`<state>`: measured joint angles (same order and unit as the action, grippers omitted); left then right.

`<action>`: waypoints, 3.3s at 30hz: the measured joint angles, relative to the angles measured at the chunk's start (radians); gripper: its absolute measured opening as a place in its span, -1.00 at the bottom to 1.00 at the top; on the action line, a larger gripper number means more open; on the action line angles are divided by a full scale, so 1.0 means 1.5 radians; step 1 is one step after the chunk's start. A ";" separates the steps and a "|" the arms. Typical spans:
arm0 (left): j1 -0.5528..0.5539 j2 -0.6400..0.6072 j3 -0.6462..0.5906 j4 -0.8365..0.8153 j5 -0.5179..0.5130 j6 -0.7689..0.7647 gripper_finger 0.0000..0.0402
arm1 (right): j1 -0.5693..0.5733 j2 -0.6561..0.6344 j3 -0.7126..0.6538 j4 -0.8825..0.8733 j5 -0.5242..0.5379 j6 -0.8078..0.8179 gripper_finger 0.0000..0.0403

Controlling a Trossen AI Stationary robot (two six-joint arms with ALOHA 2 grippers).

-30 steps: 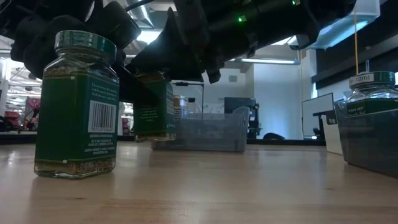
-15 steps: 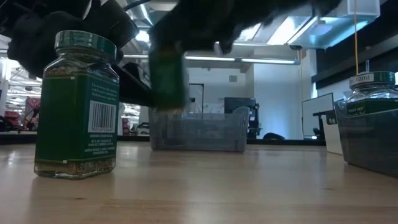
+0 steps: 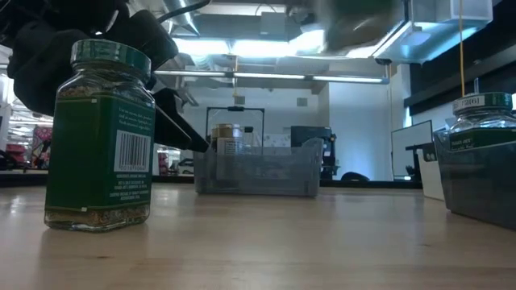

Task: Sort spices by type
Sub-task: Put back all the green seasoning bottles into the bottom black bin

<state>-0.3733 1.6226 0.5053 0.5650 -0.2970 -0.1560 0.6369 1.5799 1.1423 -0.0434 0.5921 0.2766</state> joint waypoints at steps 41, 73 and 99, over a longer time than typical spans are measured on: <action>0.001 0.001 0.000 0.020 -0.002 -0.017 0.34 | 0.301 -0.051 -0.150 -0.431 0.169 0.721 0.02; 0.001 0.001 0.000 0.020 0.000 -0.018 0.34 | 0.272 -0.034 -0.262 -0.172 0.315 0.551 0.02; 0.001 0.001 0.000 0.018 -0.001 -0.018 0.34 | 0.243 0.003 -0.242 -0.133 0.304 0.503 0.38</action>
<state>-0.3714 1.6241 0.5053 0.5926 -0.2985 -0.1833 1.0008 1.5852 0.7787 -0.2435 1.0488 1.0317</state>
